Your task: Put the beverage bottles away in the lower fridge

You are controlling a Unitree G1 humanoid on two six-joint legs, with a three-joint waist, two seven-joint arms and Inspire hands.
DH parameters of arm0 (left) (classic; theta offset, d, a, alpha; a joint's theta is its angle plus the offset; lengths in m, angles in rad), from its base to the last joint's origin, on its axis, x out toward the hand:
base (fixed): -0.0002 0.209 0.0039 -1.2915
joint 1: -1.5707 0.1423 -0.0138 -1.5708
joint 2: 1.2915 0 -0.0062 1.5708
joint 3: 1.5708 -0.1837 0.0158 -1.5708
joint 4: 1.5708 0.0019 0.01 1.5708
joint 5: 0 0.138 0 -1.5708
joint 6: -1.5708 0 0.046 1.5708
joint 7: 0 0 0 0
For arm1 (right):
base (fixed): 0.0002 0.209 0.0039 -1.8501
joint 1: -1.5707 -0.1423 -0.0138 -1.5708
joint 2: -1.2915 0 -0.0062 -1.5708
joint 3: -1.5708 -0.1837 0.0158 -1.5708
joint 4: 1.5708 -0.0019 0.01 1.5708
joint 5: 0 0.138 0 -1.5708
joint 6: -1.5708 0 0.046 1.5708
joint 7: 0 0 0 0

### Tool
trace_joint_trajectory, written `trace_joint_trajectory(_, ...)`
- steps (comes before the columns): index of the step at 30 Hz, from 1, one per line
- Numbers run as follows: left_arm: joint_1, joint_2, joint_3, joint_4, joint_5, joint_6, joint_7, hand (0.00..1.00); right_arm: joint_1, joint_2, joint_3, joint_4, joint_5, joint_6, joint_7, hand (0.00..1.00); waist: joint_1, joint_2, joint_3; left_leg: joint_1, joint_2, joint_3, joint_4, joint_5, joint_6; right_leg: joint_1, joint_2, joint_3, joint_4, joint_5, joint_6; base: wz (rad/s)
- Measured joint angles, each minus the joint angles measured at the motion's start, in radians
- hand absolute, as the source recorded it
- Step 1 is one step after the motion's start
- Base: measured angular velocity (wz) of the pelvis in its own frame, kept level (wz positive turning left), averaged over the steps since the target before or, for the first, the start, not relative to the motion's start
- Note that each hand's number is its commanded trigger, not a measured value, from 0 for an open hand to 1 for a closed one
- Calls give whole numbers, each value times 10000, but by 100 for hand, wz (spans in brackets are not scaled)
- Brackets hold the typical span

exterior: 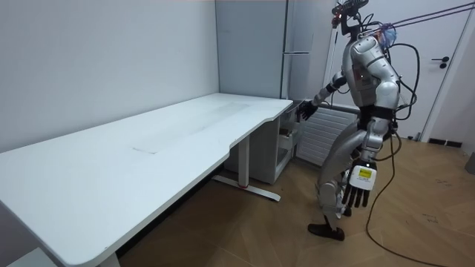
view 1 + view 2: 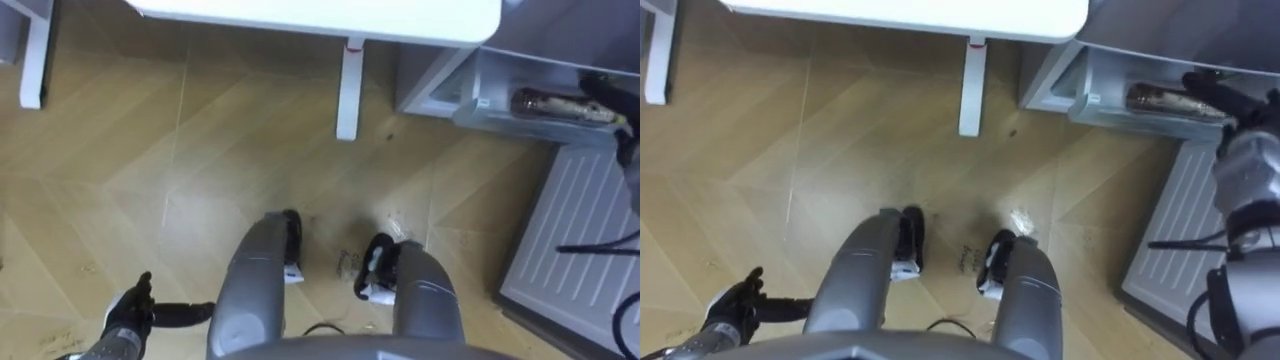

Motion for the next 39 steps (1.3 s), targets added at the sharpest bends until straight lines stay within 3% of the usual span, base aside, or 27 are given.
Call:
trace_joint_trajectory(7,-191,-122,49,0,59,-1,-3,0,276,570,-355,20,862,2,45,0,-269,35,-20,138,30,175,-158,14,-21,31,4,73,-78,-5,-10,-3)
trace_joint_trajectory(14,-206,-132,8,14,50,69,-5,0,310,634,-363,28,1957,15,226,0,-294,60,-21,212,59,268,-156,10,-21,23,32,162,-57,0,-14,-3)
trace_joint_trajectory(19,-244,-201,-3,176,46,234,-44,0,374,692,-364,49,2461,20,479,0,-207,155,-77,208,51,304,-161,12,-19,-36,7,195,-17,12,-33,-1)
trace_joint_trajectory(22,-581,-219,-1,596,46,243,-35,0,381,727,-504,45,2945,19,785,0,-196,177,-82,110,46,371,-153,18,-14,-219,-24,255,73,18,-44,-3)
trace_joint_trajectory(29,-636,-214,-68,412,49,217,-1,0,353,767,-701,131,4224,20,1480,0,-260,170,-77,74,67,522,-163,14,-11,-365,-20,398,119,20,-46,-5)
trace_joint_trajectory(39,-672,-216,-128,355,47,178,0,0,81,770,-799,391,4384,183,2584,0,-303,237,-30,-272,54,586,-143,16,-10,-787,-54,453,251,4,-55,0)
